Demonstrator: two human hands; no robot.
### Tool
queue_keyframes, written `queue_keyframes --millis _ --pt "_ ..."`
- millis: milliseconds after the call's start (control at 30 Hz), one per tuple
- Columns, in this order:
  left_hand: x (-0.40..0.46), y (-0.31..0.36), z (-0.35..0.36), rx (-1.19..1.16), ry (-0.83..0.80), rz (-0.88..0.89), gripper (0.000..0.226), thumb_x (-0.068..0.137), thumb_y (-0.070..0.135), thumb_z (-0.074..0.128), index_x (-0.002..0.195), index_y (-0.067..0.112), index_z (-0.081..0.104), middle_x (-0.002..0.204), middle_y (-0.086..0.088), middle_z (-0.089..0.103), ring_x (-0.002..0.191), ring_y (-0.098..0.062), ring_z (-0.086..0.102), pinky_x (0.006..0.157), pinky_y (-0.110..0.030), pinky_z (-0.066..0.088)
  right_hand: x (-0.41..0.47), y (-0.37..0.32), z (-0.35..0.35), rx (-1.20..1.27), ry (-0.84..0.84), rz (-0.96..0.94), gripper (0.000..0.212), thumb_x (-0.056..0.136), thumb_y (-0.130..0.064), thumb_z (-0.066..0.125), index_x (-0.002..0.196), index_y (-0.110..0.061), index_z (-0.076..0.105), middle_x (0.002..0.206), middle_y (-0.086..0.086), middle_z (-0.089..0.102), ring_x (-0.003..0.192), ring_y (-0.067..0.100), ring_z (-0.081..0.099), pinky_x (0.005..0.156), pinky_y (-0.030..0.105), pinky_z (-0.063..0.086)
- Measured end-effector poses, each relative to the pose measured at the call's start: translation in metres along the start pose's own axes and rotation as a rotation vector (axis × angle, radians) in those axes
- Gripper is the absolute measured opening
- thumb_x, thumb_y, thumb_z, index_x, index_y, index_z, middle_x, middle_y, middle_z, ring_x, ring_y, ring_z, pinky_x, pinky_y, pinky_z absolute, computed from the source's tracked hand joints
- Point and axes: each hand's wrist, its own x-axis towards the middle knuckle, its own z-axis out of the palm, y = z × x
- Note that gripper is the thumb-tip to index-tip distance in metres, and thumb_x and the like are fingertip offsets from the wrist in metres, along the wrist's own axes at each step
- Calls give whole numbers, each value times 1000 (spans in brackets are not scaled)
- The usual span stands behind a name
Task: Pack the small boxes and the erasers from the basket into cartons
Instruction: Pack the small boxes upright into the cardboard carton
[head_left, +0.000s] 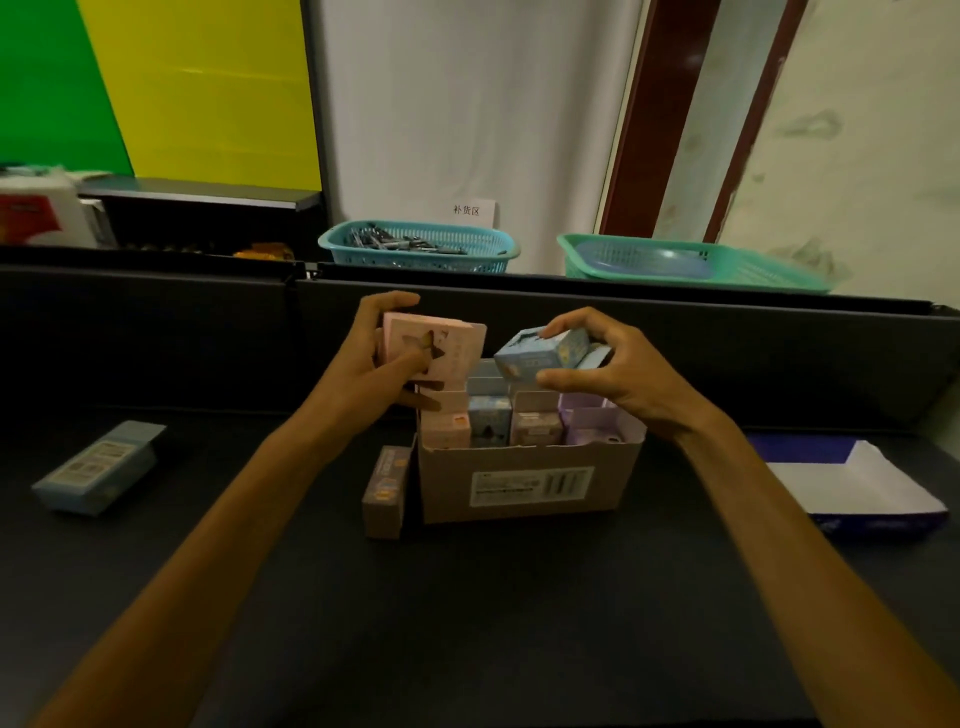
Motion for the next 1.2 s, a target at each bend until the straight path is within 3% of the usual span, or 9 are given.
queue_keyframes --millis 167,367,467,533,633,733,867,1200 --pt "2 8 15 126 90 76 23 91 19 55 112 22 47 105 8 60 92 -5 64 64 -21 55 3 14 -9 -45 125 -58 29 76 -45 67 96 -24 62 105 -6 62 93 10 64 70 28 58" --pt "6 6 12 215 151 7 31 83 16 65 106 17 46 103 5 58 90 -8 62 63 -20 54 13 24 -15 -209 104 -102 9 87 -29 64 94 -32 60 120 -2 56 110 12 53 77 19 47" --pt "9 7 11 202 116 -19 41 80 11 66 113 20 44 105 7 56 90 -7 61 62 -21 53 13 22 -15 -247 109 -127 19 86 -26 67 101 -34 58 117 -8 55 105 3 52 80 15 45" --pt "11 9 12 220 74 -15 44 81 9 65 118 23 44 104 11 54 90 -5 59 64 -22 53 12 19 -16 -202 88 -113 39 83 -21 71 115 -34 52 114 -14 53 101 2 56 77 19 53" --pt "13 11 9 266 39 18 42 83 13 64 120 26 48 105 13 55 94 -5 58 66 -21 51 13 17 -15 -99 62 -52 59 78 -18 76 127 -27 45 118 -5 53 101 8 59 77 24 57" --pt "16 13 5 301 36 53 41 80 17 67 116 27 50 105 13 58 96 -3 58 70 -19 49 16 16 -13 -108 -18 -36 53 76 -17 77 121 -24 49 118 -6 57 107 9 59 84 25 55" --pt "16 12 1 271 49 60 40 81 14 66 115 27 49 103 13 58 96 -4 58 71 -23 51 19 10 -8 -166 -146 -56 43 79 -22 73 117 -26 53 112 -11 59 104 5 61 82 20 54" --pt "17 10 -8 190 34 61 50 78 8 69 118 26 44 102 6 60 88 -1 64 64 -19 55 39 6 17 -327 -207 -81 41 81 -22 73 117 -24 53 110 -11 59 100 2 60 77 10 50"
